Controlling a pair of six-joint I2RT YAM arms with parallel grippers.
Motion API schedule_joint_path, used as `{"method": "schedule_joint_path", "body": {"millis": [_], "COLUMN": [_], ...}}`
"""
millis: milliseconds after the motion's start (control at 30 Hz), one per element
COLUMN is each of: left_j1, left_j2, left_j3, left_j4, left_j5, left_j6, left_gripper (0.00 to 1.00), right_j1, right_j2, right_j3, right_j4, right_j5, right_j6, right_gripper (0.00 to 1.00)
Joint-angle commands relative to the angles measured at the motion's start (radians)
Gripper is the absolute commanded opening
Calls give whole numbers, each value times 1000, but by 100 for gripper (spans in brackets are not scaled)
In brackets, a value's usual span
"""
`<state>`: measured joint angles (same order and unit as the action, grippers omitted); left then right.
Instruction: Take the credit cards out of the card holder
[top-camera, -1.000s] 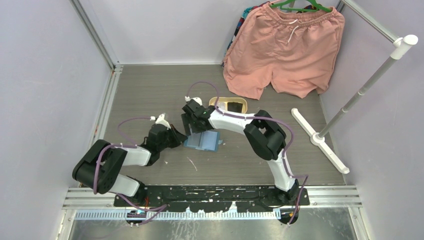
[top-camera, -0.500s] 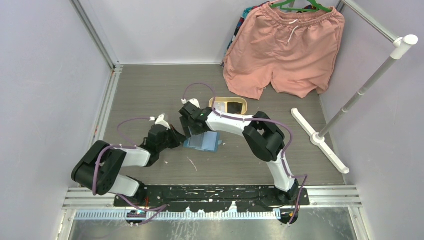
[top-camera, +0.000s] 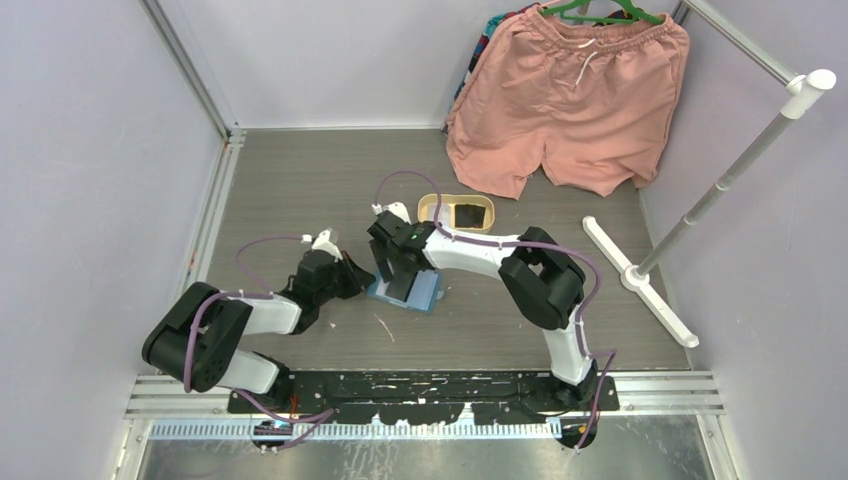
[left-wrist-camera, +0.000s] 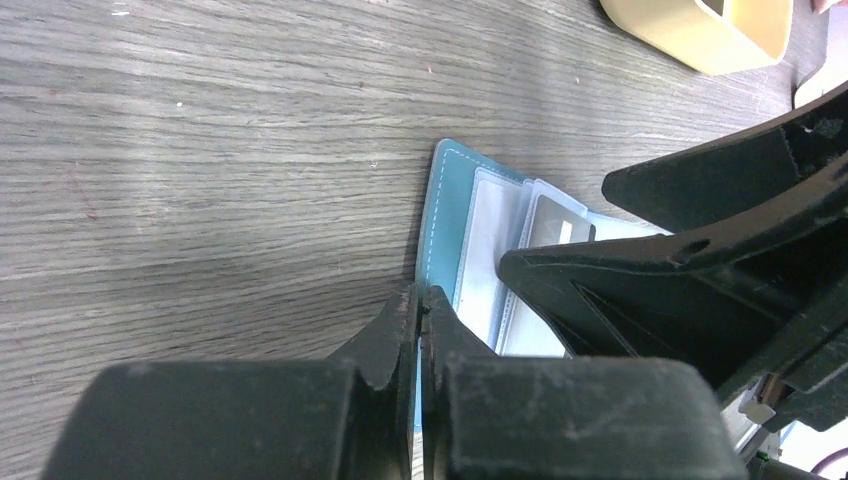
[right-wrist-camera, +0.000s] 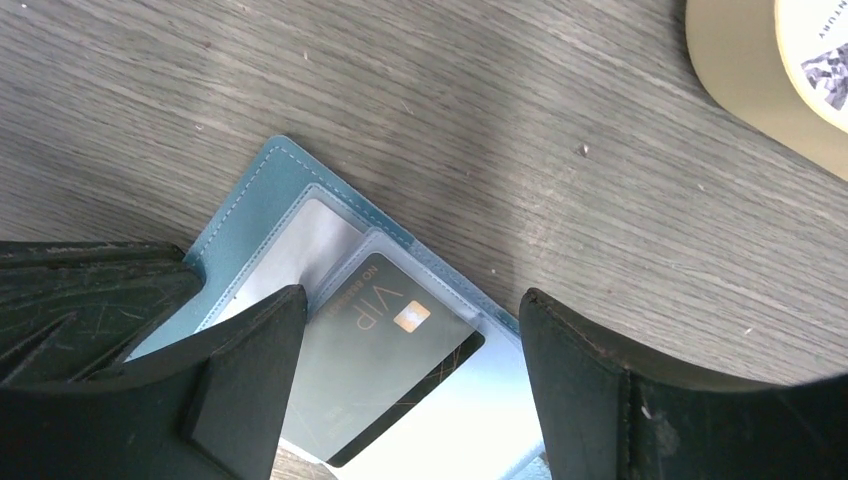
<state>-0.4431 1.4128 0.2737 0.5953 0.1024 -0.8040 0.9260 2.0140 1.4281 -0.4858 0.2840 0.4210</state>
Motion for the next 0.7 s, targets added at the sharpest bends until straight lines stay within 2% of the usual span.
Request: {"method": "schedule_joint_path", "body": {"millis": [0,167,267,367,500,600,667], "left_j1": [9,9,9,9,9,9,9], "left_j2": [-17,-3,10,16,25,35,39], "left_j3": [-14,-12,-10,-11,-11,-14,-17], "left_j4": [-29,-25,-18,-14,-8,6,13], "left_j5": [-53,-52,-47,-46,-45,-41,-40], "left_j6": [23,23,22,20,19,16,14], "left_gripper": [0,0,0,0,0,0,0], "right_j1": [1,2,0,-7,-39,-78,-104], "right_j2": [-90,-170,-221,-263,-288,-286,-279], "right_j3": [-56,-82,-86,-126,-233,-357,-443], "right_j4": [-32,43,96,156,286,460,645], "right_j5": [70,108,96,2,-202,-352,-429], "right_j6": [-7,3,21,77,238,397,478], "right_gripper": [82,86,99,100,100,100,100]}}
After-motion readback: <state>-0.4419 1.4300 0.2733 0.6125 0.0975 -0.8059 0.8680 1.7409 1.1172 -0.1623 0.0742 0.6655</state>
